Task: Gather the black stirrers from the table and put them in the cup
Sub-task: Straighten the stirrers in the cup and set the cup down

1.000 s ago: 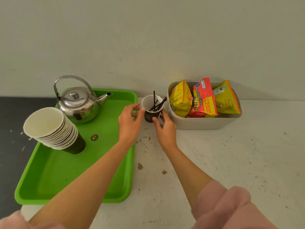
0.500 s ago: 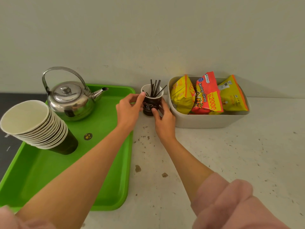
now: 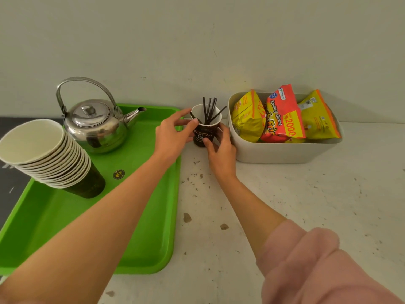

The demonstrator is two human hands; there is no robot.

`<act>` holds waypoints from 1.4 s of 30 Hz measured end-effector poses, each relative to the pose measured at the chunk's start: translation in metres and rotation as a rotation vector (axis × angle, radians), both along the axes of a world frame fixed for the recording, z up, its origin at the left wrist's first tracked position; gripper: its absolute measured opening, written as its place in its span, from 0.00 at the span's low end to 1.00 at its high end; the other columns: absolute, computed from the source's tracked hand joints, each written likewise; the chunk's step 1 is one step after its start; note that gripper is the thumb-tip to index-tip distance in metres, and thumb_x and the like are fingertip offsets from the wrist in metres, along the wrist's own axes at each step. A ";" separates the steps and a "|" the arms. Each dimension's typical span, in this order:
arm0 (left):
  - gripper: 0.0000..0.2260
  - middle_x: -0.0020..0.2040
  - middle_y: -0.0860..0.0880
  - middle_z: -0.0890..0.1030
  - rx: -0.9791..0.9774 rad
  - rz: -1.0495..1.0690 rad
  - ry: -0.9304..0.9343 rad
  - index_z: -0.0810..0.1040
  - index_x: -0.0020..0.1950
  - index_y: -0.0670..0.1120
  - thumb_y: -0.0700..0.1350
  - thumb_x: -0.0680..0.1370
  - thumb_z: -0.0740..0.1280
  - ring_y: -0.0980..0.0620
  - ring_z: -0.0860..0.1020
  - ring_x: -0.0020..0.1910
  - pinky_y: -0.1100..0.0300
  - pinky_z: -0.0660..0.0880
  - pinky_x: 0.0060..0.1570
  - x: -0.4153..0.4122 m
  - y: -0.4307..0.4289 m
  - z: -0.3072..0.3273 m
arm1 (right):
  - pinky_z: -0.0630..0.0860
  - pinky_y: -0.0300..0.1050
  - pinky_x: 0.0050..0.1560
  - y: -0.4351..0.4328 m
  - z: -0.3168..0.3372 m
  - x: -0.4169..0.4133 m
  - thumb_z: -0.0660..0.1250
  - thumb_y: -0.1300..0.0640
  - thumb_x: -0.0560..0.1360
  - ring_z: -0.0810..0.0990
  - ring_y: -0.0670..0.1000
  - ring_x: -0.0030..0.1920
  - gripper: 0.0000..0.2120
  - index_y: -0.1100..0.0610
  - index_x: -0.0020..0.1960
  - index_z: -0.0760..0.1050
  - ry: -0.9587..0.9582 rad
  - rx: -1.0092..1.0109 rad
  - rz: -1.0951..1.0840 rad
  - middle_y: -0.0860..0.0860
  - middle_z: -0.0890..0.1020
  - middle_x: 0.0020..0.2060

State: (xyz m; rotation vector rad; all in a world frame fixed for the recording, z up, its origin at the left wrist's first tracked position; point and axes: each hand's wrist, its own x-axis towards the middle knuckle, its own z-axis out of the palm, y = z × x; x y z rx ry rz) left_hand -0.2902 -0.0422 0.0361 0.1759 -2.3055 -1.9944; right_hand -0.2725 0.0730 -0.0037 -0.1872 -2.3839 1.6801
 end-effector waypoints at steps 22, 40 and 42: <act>0.21 0.52 0.47 0.79 -0.050 -0.049 0.039 0.73 0.66 0.50 0.46 0.73 0.70 0.49 0.83 0.42 0.65 0.81 0.39 -0.003 -0.003 -0.003 | 0.77 0.62 0.54 -0.005 -0.005 -0.013 0.73 0.56 0.69 0.80 0.61 0.56 0.23 0.60 0.59 0.67 -0.049 0.090 -0.045 0.60 0.82 0.55; 0.19 0.51 0.46 0.81 -0.089 0.000 0.040 0.75 0.61 0.50 0.47 0.71 0.72 0.49 0.79 0.42 0.64 0.81 0.34 -0.002 0.001 -0.003 | 0.74 0.50 0.55 -0.007 -0.003 -0.011 0.69 0.53 0.72 0.78 0.60 0.59 0.24 0.61 0.65 0.68 -0.076 0.167 -0.055 0.60 0.80 0.58; 0.19 0.52 0.45 0.81 -0.082 0.001 0.040 0.75 0.60 0.50 0.47 0.70 0.72 0.48 0.79 0.43 0.65 0.80 0.33 -0.002 0.001 -0.003 | 0.74 0.50 0.55 -0.008 -0.004 -0.010 0.70 0.52 0.71 0.78 0.60 0.59 0.26 0.60 0.65 0.67 -0.066 0.156 -0.060 0.60 0.80 0.58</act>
